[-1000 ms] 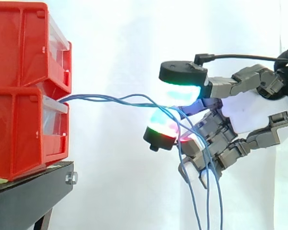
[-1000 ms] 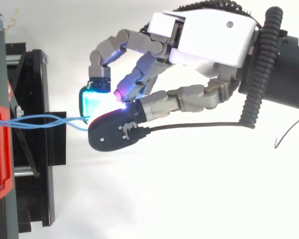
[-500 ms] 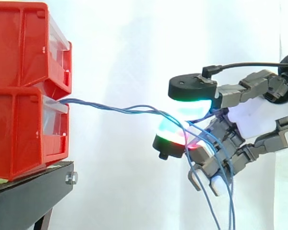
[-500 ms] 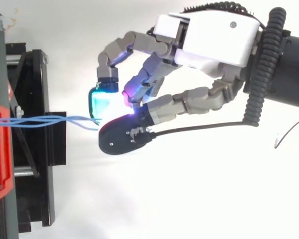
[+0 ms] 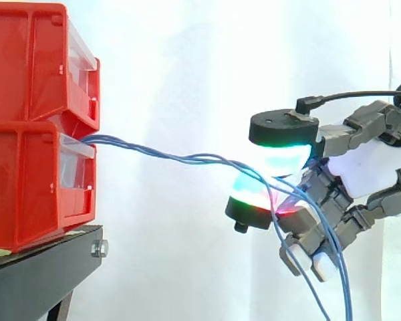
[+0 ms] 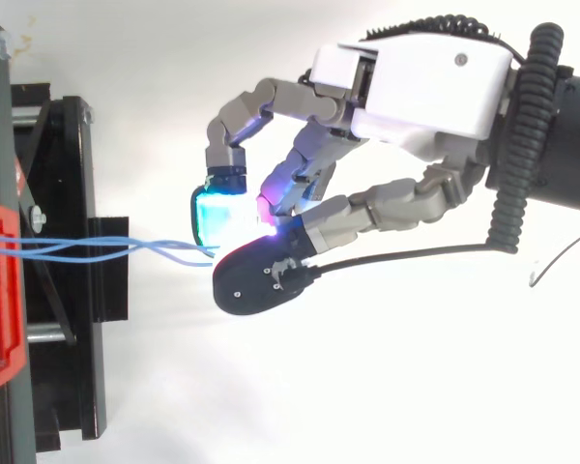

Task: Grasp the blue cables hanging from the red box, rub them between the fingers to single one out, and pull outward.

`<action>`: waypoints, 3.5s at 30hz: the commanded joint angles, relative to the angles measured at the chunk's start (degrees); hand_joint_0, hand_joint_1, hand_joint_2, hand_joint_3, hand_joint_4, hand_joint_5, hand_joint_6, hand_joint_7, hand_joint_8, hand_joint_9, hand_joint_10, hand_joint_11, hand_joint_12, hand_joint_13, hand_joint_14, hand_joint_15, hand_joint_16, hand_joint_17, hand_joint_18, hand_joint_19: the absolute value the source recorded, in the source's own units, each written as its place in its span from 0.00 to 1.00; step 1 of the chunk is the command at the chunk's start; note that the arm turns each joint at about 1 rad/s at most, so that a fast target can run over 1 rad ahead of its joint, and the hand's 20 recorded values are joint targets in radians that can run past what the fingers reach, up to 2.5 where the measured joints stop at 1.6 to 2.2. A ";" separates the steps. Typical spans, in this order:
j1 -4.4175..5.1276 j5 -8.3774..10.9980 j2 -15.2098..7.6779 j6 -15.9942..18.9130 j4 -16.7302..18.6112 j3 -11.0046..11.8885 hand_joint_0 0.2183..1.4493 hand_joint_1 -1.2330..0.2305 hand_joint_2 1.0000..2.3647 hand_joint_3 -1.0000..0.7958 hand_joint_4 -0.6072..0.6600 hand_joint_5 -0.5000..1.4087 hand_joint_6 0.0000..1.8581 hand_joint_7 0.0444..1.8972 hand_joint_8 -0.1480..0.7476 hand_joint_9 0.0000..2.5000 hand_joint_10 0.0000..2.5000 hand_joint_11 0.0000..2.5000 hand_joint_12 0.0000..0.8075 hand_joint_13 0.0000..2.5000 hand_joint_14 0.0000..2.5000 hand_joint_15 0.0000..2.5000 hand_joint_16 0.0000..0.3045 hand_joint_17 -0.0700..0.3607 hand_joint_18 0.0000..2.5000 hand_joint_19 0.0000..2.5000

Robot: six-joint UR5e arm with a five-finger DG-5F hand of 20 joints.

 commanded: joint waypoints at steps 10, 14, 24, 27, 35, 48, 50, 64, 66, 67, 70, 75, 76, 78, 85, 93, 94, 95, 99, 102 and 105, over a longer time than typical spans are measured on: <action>0.72 0.33 -0.04 -0.17 0.15 0.00 0.30 0.46 0.01 0.37 0.49 0.19 0.48 0.59 0.43 0.47 0.01 0.45 0.43 0.34 0.01 0.31 0.14 0.39 0.28 0.33; 0.90 0.42 -0.04 -0.08 0.15 0.00 0.30 0.44 0.01 0.39 0.49 0.19 0.48 0.58 0.43 0.47 0.01 0.44 0.44 0.34 0.01 0.30 0.14 0.39 0.29 0.32; 1.25 0.42 0.05 0.00 0.06 0.00 0.28 0.36 0.00 0.33 0.53 0.18 0.48 0.56 0.43 0.46 0.01 0.45 0.43 0.34 0.01 0.31 0.14 0.39 0.29 0.31; 1.34 0.51 -0.04 0.00 0.06 0.00 0.26 0.40 0.00 0.30 0.54 0.18 0.47 0.54 0.44 0.46 0.01 0.45 0.44 0.34 0.01 0.30 0.15 0.40 0.29 0.31; 1.34 0.51 -0.04 0.53 0.06 0.00 0.22 0.46 0.00 0.28 0.56 0.18 0.46 0.52 0.46 0.46 0.01 0.44 0.46 0.34 0.01 0.30 0.16 0.42 0.30 0.31; 1.60 0.51 -0.04 0.71 -0.47 0.00 0.32 0.32 0.01 0.39 0.52 0.18 0.48 0.55 0.43 0.46 0.01 0.45 0.43 0.34 0.01 0.31 0.14 0.38 0.29 0.31; 1.69 0.51 -0.04 0.71 -0.47 0.00 0.33 0.31 0.01 0.43 0.51 0.18 0.49 0.57 0.44 0.47 0.01 0.45 0.43 0.34 0.01 0.30 0.14 0.38 0.30 0.31; 1.87 1.21 0.05 0.71 -1.00 0.00 0.31 0.31 0.00 0.54 0.44 0.21 0.49 0.61 0.51 0.49 0.01 0.30 0.50 0.36 0.01 0.20 0.18 0.45 0.35 0.25; 2.04 2.09 -0.04 0.71 -0.91 -0.09 0.31 0.31 0.00 0.54 0.42 0.21 0.49 0.60 0.53 0.43 0.01 0.20 0.50 0.34 0.01 0.15 0.18 0.46 0.35 0.22; 2.04 2.53 -0.04 0.71 -0.91 -0.09 0.31 0.31 0.00 0.54 0.42 0.21 0.49 0.61 0.52 0.41 0.01 0.17 0.50 0.33 0.01 0.14 0.19 0.46 0.35 0.21; 2.22 3.06 -0.04 0.71 -0.73 -0.80 0.31 0.31 0.01 0.54 0.41 0.21 0.49 0.61 0.51 0.34 0.00 0.09 0.52 0.30 0.00 0.09 0.18 0.46 0.32 0.17; 2.66 3.67 -0.04 1.67 2.08 -3.61 0.30 0.31 0.03 0.53 0.40 0.21 0.48 0.61 0.51 0.29 0.00 0.04 0.51 0.26 0.00 0.07 0.19 0.46 0.29 0.15; 2.74 3.76 -0.04 1.76 2.61 -3.87 0.30 0.31 0.03 0.53 0.40 0.21 0.48 0.61 0.51 0.29 0.00 0.04 0.50 0.26 0.00 0.07 0.19 0.46 0.29 0.14; 2.83 3.76 -0.04 1.76 2.96 -3.96 0.31 0.31 0.02 0.53 0.41 0.21 0.48 0.61 0.50 0.28 0.00 0.03 0.50 0.26 0.00 0.06 0.19 0.46 0.28 0.14; 3.01 3.76 -0.04 2.03 2.96 -4.05 0.31 0.31 0.00 0.53 0.41 0.21 0.48 0.61 0.51 0.28 0.00 0.02 0.50 0.26 0.00 0.06 0.18 0.45 0.28 0.14; 3.62 3.50 -0.04 6.07 3.13 -5.89 0.32 0.30 0.00 0.52 0.40 0.21 0.48 0.59 0.51 0.23 0.00 0.00 0.51 0.24 0.00 0.04 0.18 0.45 0.27 0.10; 3.62 3.50 -0.04 6.51 3.22 -6.24 0.32 0.30 0.00 0.52 0.40 0.21 0.48 0.60 0.51 0.21 0.00 0.00 0.51 0.23 0.00 0.03 0.18 0.45 0.27 0.09; 3.71 3.41 0.05 6.95 3.40 -6.68 0.32 0.30 0.00 0.53 0.39 0.21 0.48 0.60 0.50 0.20 0.00 0.00 0.51 0.22 0.00 0.02 0.18 0.45 0.26 0.09; 4.15 3.32 -0.04 10.64 7.62 -9.67 0.32 0.30 0.00 0.52 0.38 0.21 0.48 0.60 0.48 0.15 0.00 0.00 0.51 0.20 0.00 0.01 0.19 0.46 0.25 0.05; 4.15 3.23 -0.04 13.19 12.28 -11.78 0.32 0.29 0.00 0.52 0.37 0.21 0.48 0.60 0.47 0.13 0.00 0.00 0.51 0.19 0.00 0.01 0.19 0.47 0.24 0.05; 4.15 2.88 -0.04 15.12 17.02 -13.10 0.32 0.29 0.00 0.52 0.37 0.21 0.48 0.59 0.47 0.13 0.00 0.00 0.51 0.19 0.00 0.01 0.19 0.47 0.23 0.05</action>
